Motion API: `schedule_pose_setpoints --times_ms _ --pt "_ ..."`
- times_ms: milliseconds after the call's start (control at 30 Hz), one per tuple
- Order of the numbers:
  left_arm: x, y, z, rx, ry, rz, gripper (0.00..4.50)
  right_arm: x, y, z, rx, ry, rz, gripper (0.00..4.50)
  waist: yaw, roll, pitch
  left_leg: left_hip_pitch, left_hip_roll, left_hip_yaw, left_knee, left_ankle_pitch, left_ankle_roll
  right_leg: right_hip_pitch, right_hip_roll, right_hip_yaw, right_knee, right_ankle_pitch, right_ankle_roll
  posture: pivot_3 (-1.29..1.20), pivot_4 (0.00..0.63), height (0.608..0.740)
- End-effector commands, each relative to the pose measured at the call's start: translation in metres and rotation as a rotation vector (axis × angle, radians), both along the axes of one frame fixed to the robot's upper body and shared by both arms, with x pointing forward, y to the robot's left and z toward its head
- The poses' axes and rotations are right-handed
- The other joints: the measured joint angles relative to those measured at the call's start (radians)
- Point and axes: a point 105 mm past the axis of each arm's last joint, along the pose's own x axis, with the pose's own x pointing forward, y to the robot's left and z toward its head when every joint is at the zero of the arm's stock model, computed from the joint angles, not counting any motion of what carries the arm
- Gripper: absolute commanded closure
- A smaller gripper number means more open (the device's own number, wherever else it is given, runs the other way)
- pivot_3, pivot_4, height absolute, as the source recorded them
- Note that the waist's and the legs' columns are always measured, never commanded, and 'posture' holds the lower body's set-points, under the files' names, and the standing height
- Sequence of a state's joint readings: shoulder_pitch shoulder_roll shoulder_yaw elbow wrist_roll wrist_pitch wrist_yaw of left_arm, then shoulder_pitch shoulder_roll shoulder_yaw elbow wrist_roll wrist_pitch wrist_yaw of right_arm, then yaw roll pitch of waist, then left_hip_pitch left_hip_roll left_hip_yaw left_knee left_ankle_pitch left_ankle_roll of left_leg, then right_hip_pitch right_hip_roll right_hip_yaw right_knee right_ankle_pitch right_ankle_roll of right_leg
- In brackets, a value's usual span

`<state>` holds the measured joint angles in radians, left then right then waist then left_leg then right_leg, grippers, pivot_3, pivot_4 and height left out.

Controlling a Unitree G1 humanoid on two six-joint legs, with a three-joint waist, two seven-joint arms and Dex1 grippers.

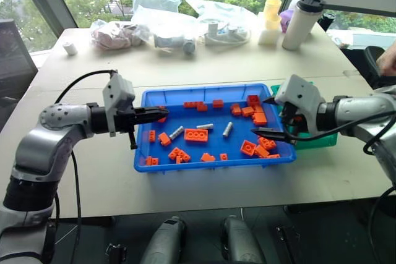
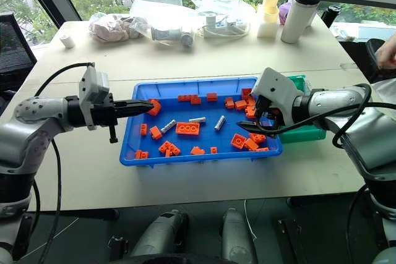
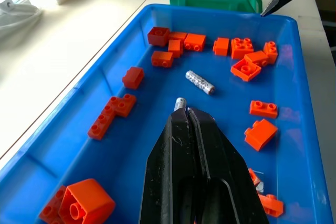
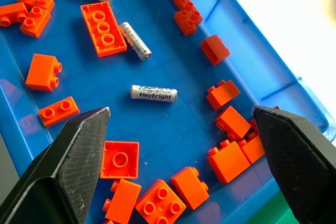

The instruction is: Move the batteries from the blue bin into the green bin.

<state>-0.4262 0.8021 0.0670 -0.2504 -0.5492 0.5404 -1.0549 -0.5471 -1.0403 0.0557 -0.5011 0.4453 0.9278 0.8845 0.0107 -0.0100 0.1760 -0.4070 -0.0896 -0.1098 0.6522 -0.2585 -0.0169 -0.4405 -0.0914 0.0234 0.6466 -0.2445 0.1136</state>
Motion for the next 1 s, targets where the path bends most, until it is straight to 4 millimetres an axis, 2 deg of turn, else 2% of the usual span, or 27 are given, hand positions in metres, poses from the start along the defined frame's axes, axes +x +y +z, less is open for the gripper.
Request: schedule_pose_setpoints --times_ms 33,767,1000 --pt "-0.006 0.001 0.013 -0.002 -0.052 -0.008 4.50 -0.001 0.007 0.009 -0.002 -0.043 0.039 0.03 0.001 0.000 0.000 0.000 0.000 0.000 0.000 0.000 0.000 0.000 0.000 0.000 0.000 0.000 0.000 0.00 0.150 0.740" --pt "-0.005 0.000 0.015 -0.022 -0.067 0.010 4.50 0.007 0.034 0.001 -0.045 -0.038 0.185 0.03 -0.001 0.000 0.000 0.000 0.000 0.000 0.000 0.000 0.000 0.000 0.000 0.000 0.000 0.000 0.000 0.00 0.150 0.740" --pt "-0.003 0.002 0.014 -0.024 -0.065 0.027 4.50 0.022 0.063 0.000 -0.045 -0.048 0.288 0.03 -0.008 0.000 0.000 0.000 0.000 0.000 0.000 0.000 0.000 -0.001 0.000 0.000 0.000 0.000 0.000 0.00 0.150 0.740"
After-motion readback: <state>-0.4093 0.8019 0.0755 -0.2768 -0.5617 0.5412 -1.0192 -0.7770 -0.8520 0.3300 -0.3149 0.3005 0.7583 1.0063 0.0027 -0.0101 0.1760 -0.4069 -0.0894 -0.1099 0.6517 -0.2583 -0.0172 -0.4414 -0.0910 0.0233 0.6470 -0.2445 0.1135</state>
